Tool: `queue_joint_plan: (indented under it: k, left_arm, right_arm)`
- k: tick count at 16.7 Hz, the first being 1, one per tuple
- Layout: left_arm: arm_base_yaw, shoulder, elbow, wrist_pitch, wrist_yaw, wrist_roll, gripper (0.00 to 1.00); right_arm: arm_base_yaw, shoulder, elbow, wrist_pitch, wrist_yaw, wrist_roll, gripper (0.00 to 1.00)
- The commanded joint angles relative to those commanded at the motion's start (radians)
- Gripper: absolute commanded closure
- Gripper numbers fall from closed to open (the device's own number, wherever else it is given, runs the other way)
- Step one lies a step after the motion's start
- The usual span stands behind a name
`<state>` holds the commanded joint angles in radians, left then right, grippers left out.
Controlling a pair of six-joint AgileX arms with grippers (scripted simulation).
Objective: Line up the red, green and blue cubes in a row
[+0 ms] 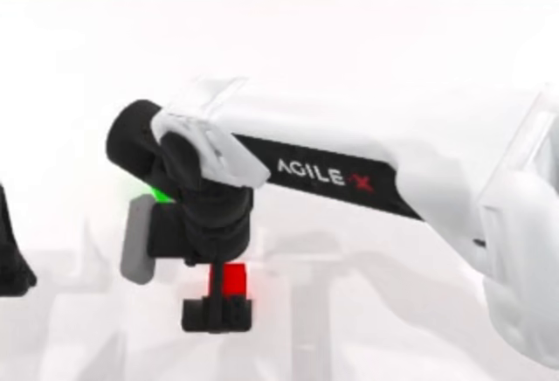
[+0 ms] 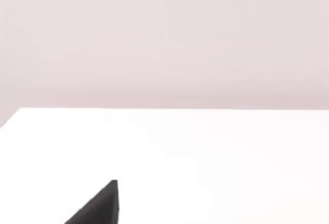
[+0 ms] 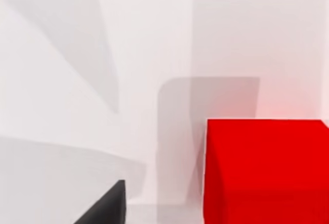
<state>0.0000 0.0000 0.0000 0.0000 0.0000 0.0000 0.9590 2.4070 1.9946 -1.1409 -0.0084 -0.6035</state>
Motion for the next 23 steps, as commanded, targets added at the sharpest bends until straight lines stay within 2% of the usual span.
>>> queue_joint_plan:
  k: [4, 12, 18, 23]
  left_arm:
    - [0.000, 0.000, 0.000, 0.000, 0.000, 0.000, 0.00]
    - [0.000, 0.000, 0.000, 0.000, 0.000, 0.000, 0.00]
    - [-0.006, 0.026, 0.026, -0.018, 0.001, 0.012, 0.00]
    - [-0.048, 0.250, 0.247, -0.165, 0.002, 0.104, 0.00]
  right_arm:
    - [0.001, 0.000, 0.017, -0.017, 0.000, -0.003, 0.00]
    - [0.004, -0.022, 0.237, -0.259, 0.000, -0.004, 0.00]
    - [-0.012, -0.050, 0.210, -0.236, -0.003, 0.002, 0.00]
    - [-0.126, -0.306, -0.003, -0.065, -0.022, 0.063, 0.00]
